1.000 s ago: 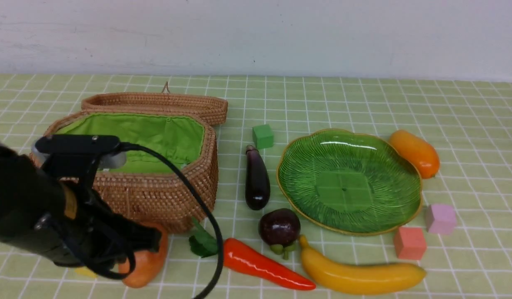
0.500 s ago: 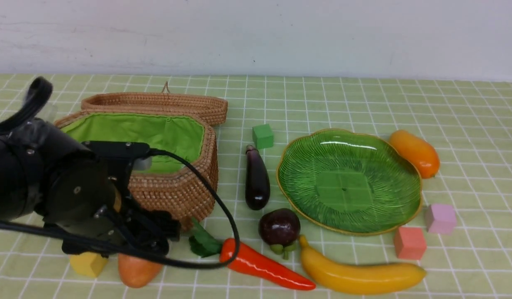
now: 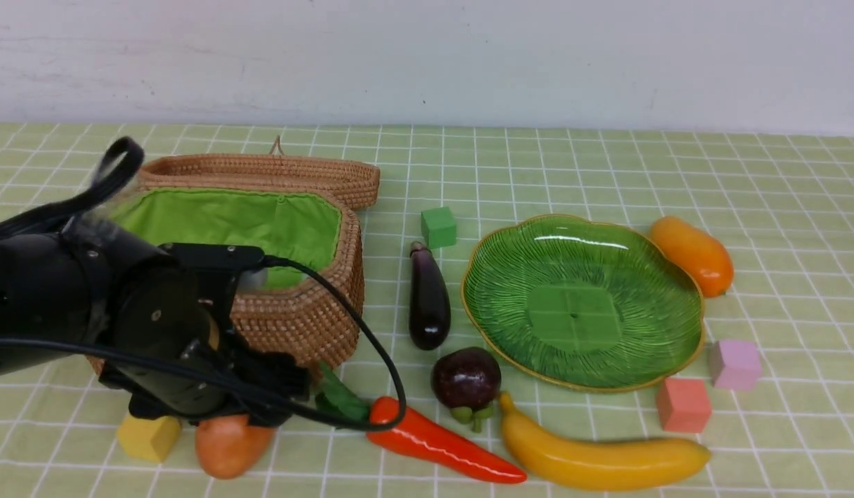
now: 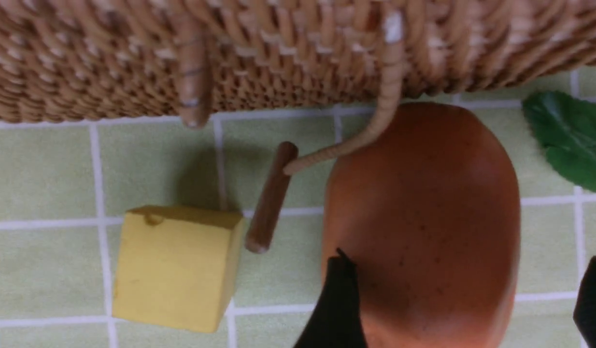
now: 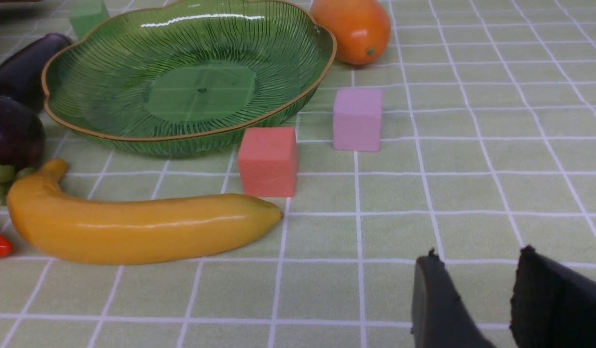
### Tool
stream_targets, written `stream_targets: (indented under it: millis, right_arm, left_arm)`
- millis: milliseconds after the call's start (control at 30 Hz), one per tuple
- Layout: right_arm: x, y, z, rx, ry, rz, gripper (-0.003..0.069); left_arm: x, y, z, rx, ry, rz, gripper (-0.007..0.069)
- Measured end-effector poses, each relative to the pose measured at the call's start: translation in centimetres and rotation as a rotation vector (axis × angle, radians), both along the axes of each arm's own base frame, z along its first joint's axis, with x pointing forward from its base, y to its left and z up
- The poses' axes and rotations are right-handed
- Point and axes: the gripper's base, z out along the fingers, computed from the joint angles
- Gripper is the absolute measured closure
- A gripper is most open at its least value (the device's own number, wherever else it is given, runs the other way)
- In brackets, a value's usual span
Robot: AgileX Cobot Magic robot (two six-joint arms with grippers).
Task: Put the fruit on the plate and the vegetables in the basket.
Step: Grab a potato with your left arm and place it in the basket on the left
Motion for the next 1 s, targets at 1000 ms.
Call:
stream_targets:
  millis: [1000]
  right_arm:
    - [0.0, 0.0, 0.0, 0.001, 0.0, 0.0, 0.042]
  left_arm:
    - [-2.2, 1.0, 1.0, 0.061, 0.163, 0.024, 0.0071]
